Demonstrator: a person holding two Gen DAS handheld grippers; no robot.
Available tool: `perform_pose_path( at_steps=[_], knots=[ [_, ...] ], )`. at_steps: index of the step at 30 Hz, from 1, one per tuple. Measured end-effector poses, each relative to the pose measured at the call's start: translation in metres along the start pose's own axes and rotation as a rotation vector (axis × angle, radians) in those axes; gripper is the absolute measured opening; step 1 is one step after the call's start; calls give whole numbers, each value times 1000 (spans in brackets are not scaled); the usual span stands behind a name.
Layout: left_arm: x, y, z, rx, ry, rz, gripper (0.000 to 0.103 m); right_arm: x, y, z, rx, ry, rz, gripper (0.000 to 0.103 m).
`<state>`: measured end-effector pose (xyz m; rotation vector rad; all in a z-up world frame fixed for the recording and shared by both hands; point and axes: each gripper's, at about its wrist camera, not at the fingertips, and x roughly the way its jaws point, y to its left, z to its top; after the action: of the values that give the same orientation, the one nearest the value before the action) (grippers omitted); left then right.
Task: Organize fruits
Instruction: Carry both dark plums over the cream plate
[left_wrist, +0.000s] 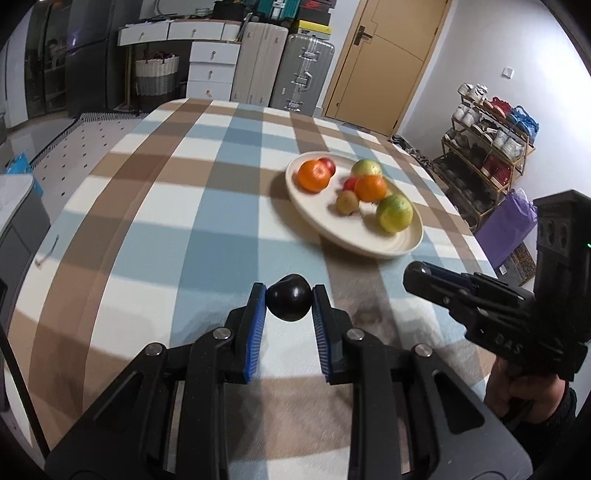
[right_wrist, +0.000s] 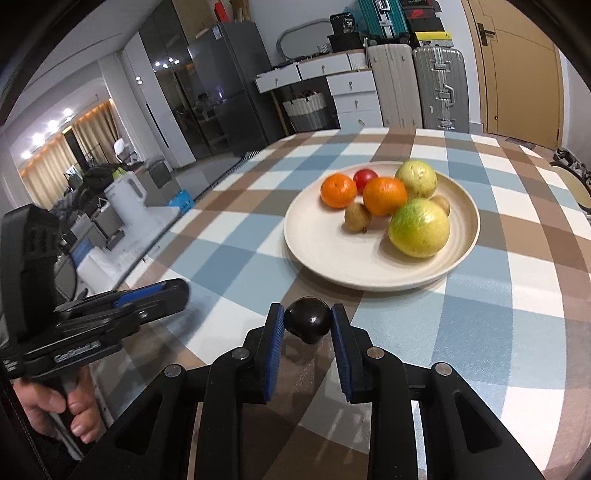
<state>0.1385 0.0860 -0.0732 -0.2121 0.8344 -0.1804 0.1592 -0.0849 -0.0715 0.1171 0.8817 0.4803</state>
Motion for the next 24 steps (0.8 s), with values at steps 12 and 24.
perform_pose_path(
  at_steps=[12,24],
  knots=[
    [32,-29,64,21,-2,-63,22,-9,-15,34,-14,-45,36,26],
    [97,-35,105,11,86,-74,22,12,-33,64,-12,-50,52,26]
  ],
)
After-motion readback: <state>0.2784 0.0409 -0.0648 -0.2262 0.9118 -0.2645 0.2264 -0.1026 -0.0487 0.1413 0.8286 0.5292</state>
